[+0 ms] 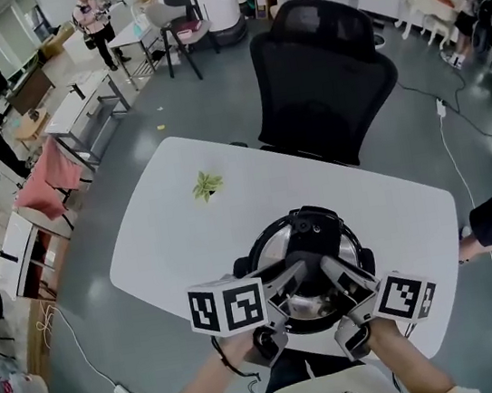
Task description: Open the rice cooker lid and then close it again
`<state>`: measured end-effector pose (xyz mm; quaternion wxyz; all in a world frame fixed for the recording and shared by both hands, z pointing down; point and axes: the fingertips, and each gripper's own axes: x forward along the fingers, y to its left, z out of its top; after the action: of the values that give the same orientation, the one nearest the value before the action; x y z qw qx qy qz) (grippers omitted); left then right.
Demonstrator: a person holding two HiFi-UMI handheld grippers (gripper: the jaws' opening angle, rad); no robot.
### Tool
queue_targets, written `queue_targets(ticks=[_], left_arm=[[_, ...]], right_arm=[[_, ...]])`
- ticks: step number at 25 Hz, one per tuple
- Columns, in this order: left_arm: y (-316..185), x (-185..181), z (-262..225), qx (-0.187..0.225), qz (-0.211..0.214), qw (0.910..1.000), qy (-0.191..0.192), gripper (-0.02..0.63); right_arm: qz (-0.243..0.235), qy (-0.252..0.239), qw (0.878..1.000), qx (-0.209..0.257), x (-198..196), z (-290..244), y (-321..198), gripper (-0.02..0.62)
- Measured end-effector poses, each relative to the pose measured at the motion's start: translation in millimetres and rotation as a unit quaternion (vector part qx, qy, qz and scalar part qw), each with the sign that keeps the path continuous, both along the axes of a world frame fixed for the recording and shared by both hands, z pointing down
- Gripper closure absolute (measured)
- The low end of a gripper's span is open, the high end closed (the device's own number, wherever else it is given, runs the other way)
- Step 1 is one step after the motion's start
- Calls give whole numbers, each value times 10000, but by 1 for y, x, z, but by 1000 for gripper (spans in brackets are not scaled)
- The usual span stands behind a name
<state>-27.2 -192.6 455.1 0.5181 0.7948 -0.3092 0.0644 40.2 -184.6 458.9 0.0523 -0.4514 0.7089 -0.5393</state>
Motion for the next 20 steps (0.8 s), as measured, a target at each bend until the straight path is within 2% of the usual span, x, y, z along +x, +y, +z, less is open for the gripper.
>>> queue_targets(ticks=[6, 14, 20], left_arm=[[-4, 4, -1, 17, 497, 9987, -62, 446], [-12, 9, 0, 102, 1152, 9931, -165, 443], [-11, 9, 5, 71, 1427, 9897, -104, 445]], right_arm=[[457, -253, 9986, 62, -4, -4, 1, 445], [1027, -24, 9947, 12, 3, 0, 6, 445], [1303, -365, 9908, 86, -4, 3, 6, 445]])
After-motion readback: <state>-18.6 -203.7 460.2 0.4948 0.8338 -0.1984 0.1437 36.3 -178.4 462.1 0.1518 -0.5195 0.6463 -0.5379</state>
